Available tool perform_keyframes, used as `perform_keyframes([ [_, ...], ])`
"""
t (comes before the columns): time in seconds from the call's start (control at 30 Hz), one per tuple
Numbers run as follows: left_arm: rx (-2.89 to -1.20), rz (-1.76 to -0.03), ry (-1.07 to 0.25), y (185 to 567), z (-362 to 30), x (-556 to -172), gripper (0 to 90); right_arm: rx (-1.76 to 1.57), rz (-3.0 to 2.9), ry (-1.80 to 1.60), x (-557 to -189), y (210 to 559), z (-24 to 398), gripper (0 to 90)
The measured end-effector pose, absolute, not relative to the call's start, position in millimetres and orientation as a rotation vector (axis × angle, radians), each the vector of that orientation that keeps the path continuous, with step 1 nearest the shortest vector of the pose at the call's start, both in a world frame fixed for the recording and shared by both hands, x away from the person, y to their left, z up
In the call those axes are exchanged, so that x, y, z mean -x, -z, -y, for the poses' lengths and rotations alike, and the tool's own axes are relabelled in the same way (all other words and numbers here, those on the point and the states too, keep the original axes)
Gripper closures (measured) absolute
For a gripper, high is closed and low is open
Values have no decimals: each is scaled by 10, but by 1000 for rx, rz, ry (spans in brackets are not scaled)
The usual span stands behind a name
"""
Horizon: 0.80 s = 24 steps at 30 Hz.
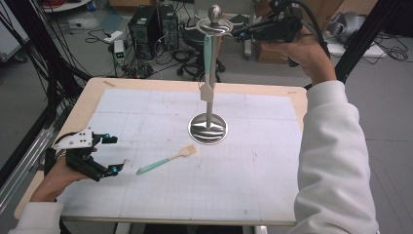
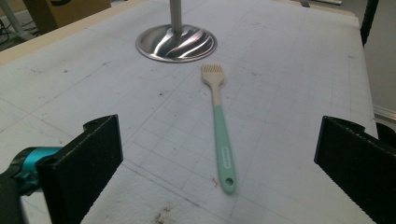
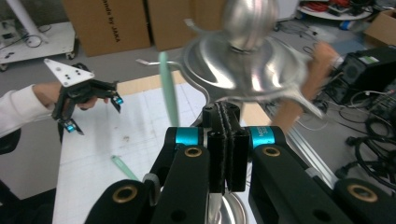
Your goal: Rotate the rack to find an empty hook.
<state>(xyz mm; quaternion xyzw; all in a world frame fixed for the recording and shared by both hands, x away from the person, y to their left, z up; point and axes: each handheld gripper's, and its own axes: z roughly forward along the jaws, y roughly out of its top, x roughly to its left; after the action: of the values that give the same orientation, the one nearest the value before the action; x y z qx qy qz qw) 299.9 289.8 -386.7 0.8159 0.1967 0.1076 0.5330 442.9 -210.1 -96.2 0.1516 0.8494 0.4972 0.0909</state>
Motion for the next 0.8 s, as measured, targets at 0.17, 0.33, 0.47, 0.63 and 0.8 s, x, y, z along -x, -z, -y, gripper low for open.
perform_keyframes([
  [0.17,-1942,-469,-256,3862,-2904,-2997,17,-421,-2537,-1489,-4408,961,1975,893],
  [0.33,-1943,-466,-255,3859,-2901,-2991,17,-391,-2556,-1494,-4400,958,1872,893],
  [0.47,-1940,-466,-257,3856,-2908,-2992,17,-377,-2563,-1500,-4396,960,1812,893],
  [0.63,-1943,-464,-258,3856,-2905,-2990,17,-367,-2560,-1504,-4379,949,1796,893],
  [0.8,-1939,-465,-259,3854,-2905,-2989,17,-355,-2569,-1509,-4343,980,1821,886],
])
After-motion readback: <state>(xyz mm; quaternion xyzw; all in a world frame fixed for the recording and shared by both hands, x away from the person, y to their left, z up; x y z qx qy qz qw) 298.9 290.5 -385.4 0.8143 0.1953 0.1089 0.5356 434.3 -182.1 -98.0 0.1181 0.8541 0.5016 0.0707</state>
